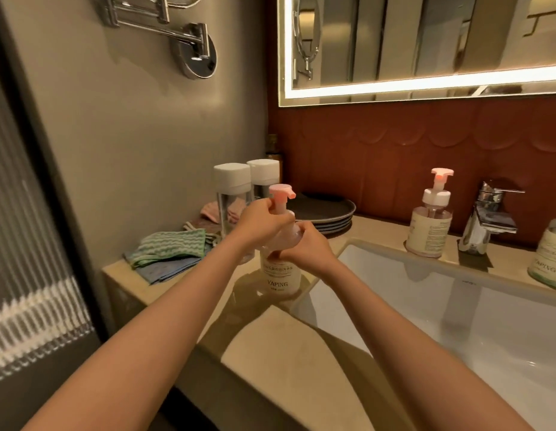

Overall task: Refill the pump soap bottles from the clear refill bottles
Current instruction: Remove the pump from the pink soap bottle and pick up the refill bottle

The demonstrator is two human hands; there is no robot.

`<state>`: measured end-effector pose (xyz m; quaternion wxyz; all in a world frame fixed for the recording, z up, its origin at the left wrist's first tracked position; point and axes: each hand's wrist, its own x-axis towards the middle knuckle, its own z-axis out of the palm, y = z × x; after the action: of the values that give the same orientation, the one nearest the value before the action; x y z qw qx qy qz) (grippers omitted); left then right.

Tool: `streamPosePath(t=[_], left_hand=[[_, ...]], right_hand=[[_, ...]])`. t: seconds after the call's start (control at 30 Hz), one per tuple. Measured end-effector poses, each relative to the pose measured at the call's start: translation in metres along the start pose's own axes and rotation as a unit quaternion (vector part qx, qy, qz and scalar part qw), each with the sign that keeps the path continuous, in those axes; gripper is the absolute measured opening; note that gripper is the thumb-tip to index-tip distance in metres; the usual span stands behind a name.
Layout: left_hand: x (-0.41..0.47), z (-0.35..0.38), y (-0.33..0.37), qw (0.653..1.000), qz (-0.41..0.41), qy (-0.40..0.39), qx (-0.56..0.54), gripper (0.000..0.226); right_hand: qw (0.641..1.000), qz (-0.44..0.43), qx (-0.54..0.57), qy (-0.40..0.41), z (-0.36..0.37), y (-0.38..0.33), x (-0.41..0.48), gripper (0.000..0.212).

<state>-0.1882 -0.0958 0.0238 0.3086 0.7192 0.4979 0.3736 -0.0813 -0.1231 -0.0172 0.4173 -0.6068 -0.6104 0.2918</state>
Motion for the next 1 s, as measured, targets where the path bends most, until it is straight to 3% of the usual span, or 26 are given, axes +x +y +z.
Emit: streamPosePath(t=[0.1,0.17,0.23,0.33,0.4,0.47,0.57,0.73,0.83,0.9,1.0], left_hand=[[-0.007,-0.011,-0.003,1.0,0.003,-0.014,-0.01,0.035],[-0.011,-0.016,-0.003,1.0,-0.004,-0.027,-0.006,0.034],[-0.013,-0.017,-0.004,1.0,-0.008,-0.028,-0.002,0.04],[-0.014,-0.011,-0.004,1.0,0.002,0.011,0.013,0.047],[-0.014,-0.004,-0.004,0.996,0.013,0.062,0.067,0.047],[-0.013,0.001,-0.006,0.987,-0.001,0.1,0.128,0.062],[-0.013,0.0,-0.005,0.984,-0.019,0.09,0.151,0.081],[-0.017,-0.008,-0.002,1.0,0.025,0.013,0.007,0.051],[-0.016,-0.017,-0.004,0.995,0.024,0.098,-0.018,0.052],[-0.019,-0.019,-0.007,0.993,0.019,0.112,-0.021,0.051],[-0.023,-0.013,-0.01,0.999,0.015,0.003,-0.046,0.057]], right_hand=[[0.999,-0.01,0.016,-0.037,0.001,-0.01,-0.005,0.083],[0.998,-0.022,0.015,-0.057,0.003,-0.016,-0.006,0.074],[0.999,-0.038,-0.015,-0.033,0.008,-0.018,-0.008,0.059],[0.997,-0.047,-0.047,0.034,0.016,-0.015,-0.01,0.054],[0.994,-0.039,-0.08,0.065,0.021,-0.015,-0.011,0.051],[0.992,-0.024,-0.098,0.079,0.022,-0.016,-0.012,0.049],[0.994,-0.004,-0.074,0.08,0.023,-0.013,-0.013,0.068],[0.993,0.044,-0.021,0.107,0.025,-0.013,-0.014,0.097],[0.992,0.046,-0.004,0.119,0.026,-0.01,-0.014,0.103],[0.992,0.044,-0.002,0.118,0.027,-0.009,-0.015,0.104],[0.993,0.046,0.0,0.105,0.026,-0.009,-0.014,0.102]])
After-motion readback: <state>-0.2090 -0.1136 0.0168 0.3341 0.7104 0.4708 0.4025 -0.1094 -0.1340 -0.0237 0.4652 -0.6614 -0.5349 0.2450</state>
